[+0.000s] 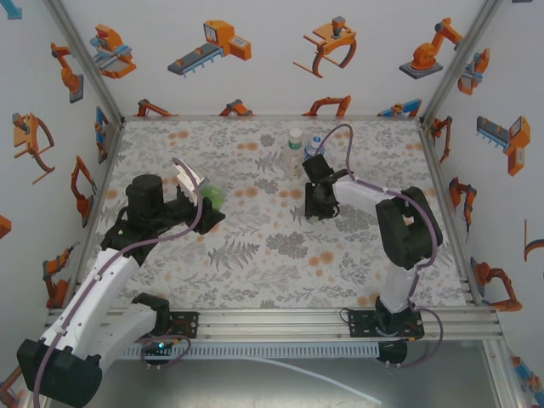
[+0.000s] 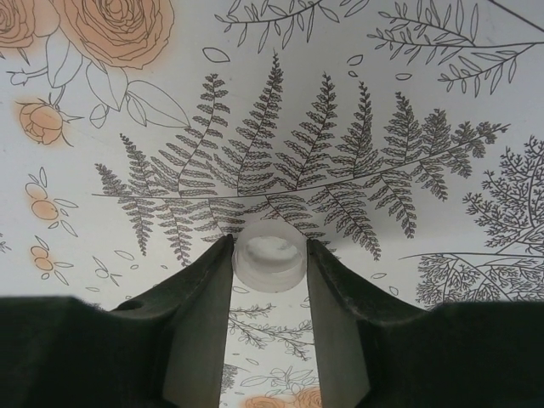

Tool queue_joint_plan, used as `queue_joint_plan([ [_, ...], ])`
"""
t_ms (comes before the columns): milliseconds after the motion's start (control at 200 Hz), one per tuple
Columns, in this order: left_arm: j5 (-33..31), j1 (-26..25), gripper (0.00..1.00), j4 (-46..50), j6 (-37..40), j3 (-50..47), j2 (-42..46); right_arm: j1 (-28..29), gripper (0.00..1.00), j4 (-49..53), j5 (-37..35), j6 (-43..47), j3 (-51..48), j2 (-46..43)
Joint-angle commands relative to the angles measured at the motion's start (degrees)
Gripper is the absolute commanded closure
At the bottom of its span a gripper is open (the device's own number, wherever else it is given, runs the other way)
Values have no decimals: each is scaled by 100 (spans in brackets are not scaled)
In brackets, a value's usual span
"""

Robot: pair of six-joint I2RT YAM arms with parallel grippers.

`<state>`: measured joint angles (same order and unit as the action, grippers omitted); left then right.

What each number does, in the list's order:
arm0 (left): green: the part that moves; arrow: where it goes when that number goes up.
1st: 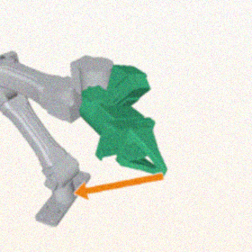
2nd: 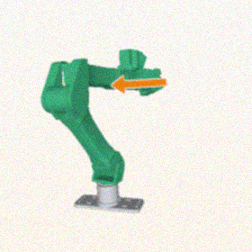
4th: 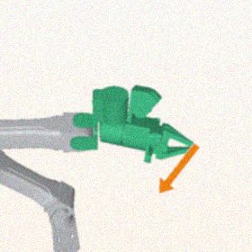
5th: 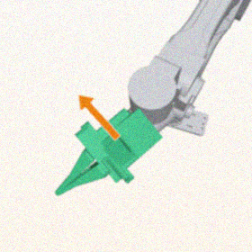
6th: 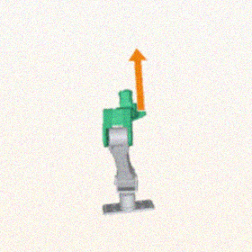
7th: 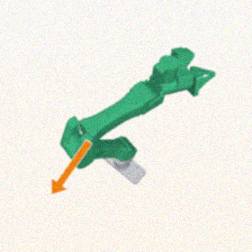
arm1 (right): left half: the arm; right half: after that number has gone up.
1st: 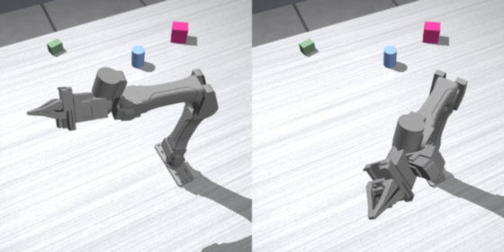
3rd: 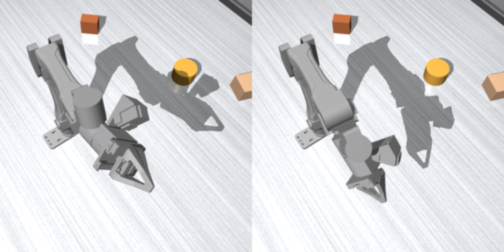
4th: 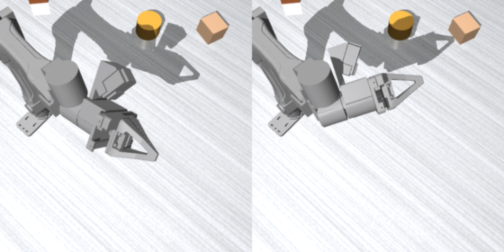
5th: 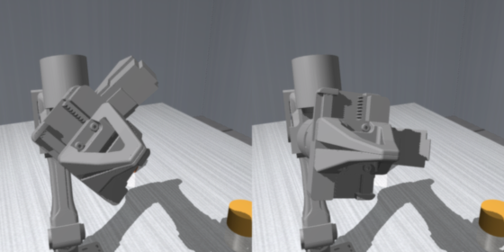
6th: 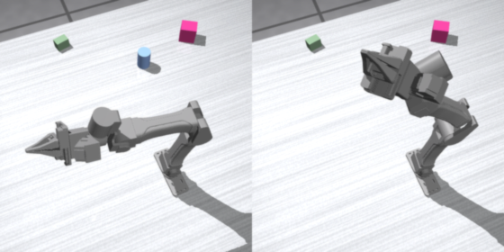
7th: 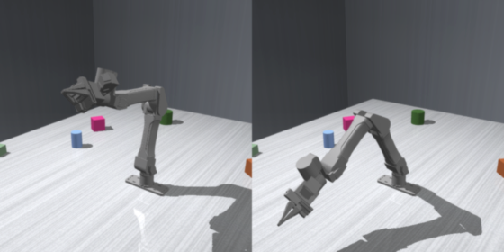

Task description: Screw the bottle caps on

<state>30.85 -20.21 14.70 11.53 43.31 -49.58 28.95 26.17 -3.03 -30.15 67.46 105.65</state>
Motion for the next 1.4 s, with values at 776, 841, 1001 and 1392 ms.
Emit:
queue_joint_plan([
  [776, -30, 19, 100, 61, 165, 117, -12, 2459, 65, 667, -495, -1209, -718, -1045],
  [841, -35, 23, 100, 62, 165, 116, 1, 2577, 65, 599, -536, -1236, -718, -922],
  [1001, -40, 18, 100, 67, 162, 113, -8, 2606, 64, 557, -714, -1180, -634, -740],
  [1392, -35, 18, 100, 59, 147, 116, -70, 2606, 55, 491, -734, -1167, -612, -699],
])
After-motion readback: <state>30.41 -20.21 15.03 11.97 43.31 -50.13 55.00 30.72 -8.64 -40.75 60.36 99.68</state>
